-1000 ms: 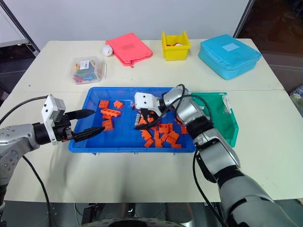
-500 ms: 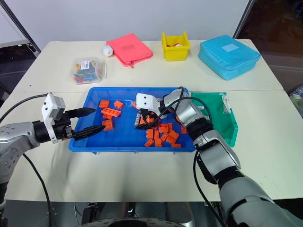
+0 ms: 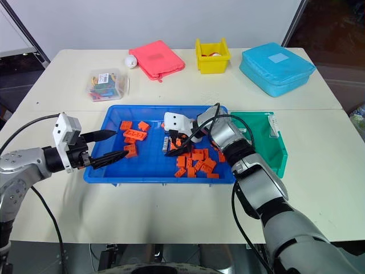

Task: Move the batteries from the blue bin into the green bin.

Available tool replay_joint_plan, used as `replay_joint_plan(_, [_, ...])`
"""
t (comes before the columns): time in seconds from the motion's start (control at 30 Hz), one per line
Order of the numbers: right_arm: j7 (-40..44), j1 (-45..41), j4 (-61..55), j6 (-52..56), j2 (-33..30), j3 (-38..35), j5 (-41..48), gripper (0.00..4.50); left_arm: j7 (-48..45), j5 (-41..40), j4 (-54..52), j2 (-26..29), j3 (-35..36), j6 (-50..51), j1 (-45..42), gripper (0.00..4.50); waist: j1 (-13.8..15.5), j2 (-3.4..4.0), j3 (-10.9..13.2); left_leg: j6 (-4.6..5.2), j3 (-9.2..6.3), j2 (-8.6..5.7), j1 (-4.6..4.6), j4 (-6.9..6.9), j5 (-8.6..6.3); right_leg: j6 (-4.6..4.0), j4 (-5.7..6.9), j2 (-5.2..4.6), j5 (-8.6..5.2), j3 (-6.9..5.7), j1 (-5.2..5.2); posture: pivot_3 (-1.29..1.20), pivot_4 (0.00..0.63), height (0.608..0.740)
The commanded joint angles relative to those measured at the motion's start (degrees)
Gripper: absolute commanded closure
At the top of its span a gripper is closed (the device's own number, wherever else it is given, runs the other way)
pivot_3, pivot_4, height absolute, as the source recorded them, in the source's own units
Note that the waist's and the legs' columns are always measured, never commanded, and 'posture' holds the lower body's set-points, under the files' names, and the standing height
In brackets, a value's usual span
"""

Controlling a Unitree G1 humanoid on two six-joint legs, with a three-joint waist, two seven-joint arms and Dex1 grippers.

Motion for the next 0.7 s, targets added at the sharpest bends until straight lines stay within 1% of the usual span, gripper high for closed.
replay_joint_plan(0.03, [0.15,1.12,-0.77,0.96,0.38,0.86,-0.53,0.07,0.29,0.24,-0.39,-0.26,0.16,-1.13,-0.79,0.0,-0.03,0.0,0.0,0.0,0.0,0.0,0.0,0.0,0.0,0.0,0.0,0.0,0.0,0.0,0.0,0.0,0.15,0.74])
replay_joint_plan(0.1, [-0.26,0.82,0.15,0.8,0.51,0.93,-0.85,0.07,0.49,0.46,-0.21,-0.5,0.11,-1.29,-0.98,0.0,-0.03,0.0,0.0,0.0,0.0,0.0,0.0,0.0,0.0,0.0,0.0,0.0,0.0,0.0,0.0,0.0,0.15,0.74])
replay_joint_plan(0.13, [-0.36,0.66,0.53,0.75,0.55,0.98,-0.96,0.6,0.6,0.58,-0.09,-0.64,0.1,-1.38,-1.1,0.0,-0.02,-0.01,-0.01,0.0,0.0,0.0,0.0,0.0,0.0,0.0,0.0,0.01,0.0,0.0,0.0,0.0,0.15,0.74])
replay_joint_plan(0.17, [-0.49,0.46,0.96,0.62,0.6,0.99,-1.06,0.92,0.72,0.7,0.02,-0.79,0.05,-1.47,-1.23,0.0,-0.02,-0.02,-0.01,0.0,0.0,0.0,0.01,0.01,0.0,0.0,0.0,0.01,0.0,-0.01,0.02,0.0,0.15,0.74])
replay_joint_plan(0.2, [-0.58,0.28,1.27,0.55,0.66,0.99,-1.11,1.4,0.78,0.77,0.09,-0.89,0.02,-1.53,-1.31,0.0,-0.03,-0.02,-0.01,0.0,0.0,0.0,0.02,0.01,0.0,0.0,0.0,0.01,0.0,-0.01,0.03,0.0,0.15,0.74])
replay_joint_plan(0.23, [-0.68,0.07,1.52,0.5,0.74,0.98,-1.16,1.64,0.83,0.85,0.14,-0.99,0.02,-1.6,-1.34,0.0,-0.05,-0.03,-0.02,0.0,0.0,-0.01,0.04,0.01,0.0,0.0,0.0,0.01,0.0,-0.01,0.04,0.0,0.15,0.74])
replay_joint_plan(0.47, [-1.12,-0.7,1.46,0.7,0.99,0.44,-0.84,1.64,1.11,1.38,0.61,-1.58,-0.15,-2.19,-1.4,0.0,-0.07,-0.03,-0.02,0.0,-0.01,0.0,0.07,0.02,0.01,-0.01,0.0,0.04,0.01,-0.02,0.06,0.0,0.15,0.74])
replay_joint_plan(0.7, [-0.24,-1.46,-2.36,3.88,0.79,-0.95,0.93,1.64,1.05,1.83,1.09,-2.01,-0.38,-2.88,-1.19,0.0,-0.05,-0.03,-0.02,-0.01,0.0,0.0,0.06,0.0,0.01,-0.01,0.0,0.03,0.01,-0.02,0.03,0.0,0.15,0.74])
